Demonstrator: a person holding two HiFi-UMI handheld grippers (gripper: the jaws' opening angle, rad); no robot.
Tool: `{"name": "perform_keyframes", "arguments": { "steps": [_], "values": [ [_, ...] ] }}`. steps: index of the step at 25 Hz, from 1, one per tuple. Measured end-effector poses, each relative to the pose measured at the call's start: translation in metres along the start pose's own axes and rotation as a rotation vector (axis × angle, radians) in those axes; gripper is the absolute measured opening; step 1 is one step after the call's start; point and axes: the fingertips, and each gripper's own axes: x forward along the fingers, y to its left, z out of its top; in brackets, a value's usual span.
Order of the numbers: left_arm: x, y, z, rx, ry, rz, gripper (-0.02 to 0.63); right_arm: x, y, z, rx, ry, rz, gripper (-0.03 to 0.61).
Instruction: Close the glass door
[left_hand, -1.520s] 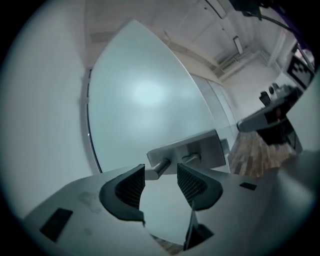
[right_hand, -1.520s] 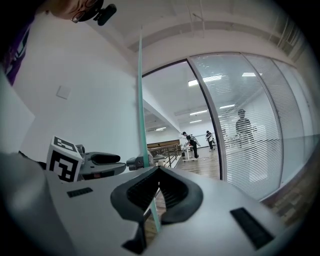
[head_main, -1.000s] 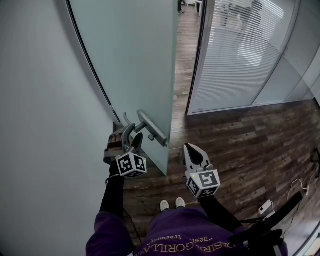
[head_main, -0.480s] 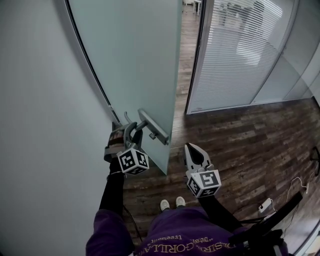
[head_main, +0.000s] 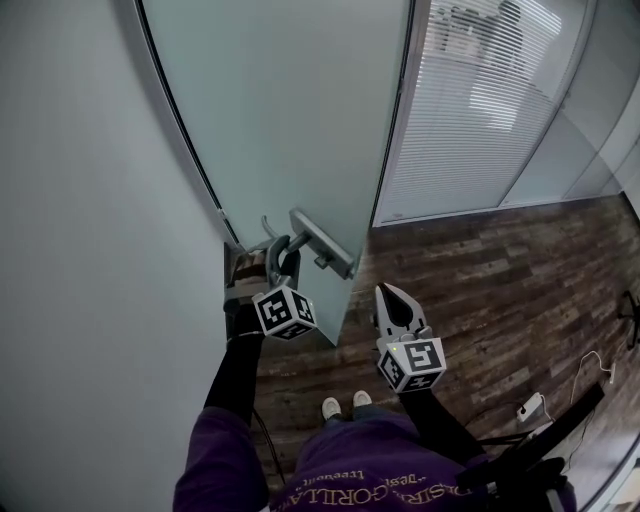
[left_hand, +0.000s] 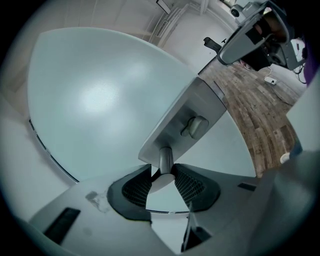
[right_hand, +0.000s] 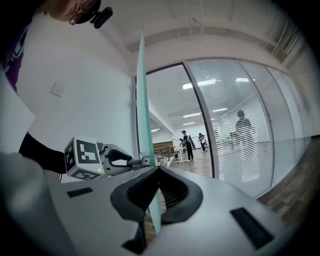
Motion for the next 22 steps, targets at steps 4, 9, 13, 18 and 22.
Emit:
{"name": "perform_keyframes", "arguments": {
  "steps": [4, 9, 13, 18, 22],
  "values": [
    [0.006, -0.002, 0.005, -0.002, -0.015, -0.026, 0.144, 0.002, 0.003, -0.003, 0.001, -0.003, -0.002, -0.009],
    [0.013, -0.001, 0.014, 0.004, 0.000, -0.034, 0.144, 0.007, 0.004, 0.002, -0.005, -0.016, 0.018, -0.009],
    [0.019, -0.001, 0.019, 0.010, 0.006, -0.036, 0.144, 0.012, 0.003, 0.004, -0.007, -0.023, 0.041, -0.009],
    [0.038, -0.005, 0.029, 0.030, 0.034, -0.047, 0.141, 0.025, -0.016, 0.002, -0.009, -0.001, 0.054, -0.009],
    [0.054, -0.002, 0.039, 0.046, 0.058, -0.057, 0.140, 0.038, -0.031, 0.010, -0.003, -0.014, 0.077, -0.009]
  ]
}}
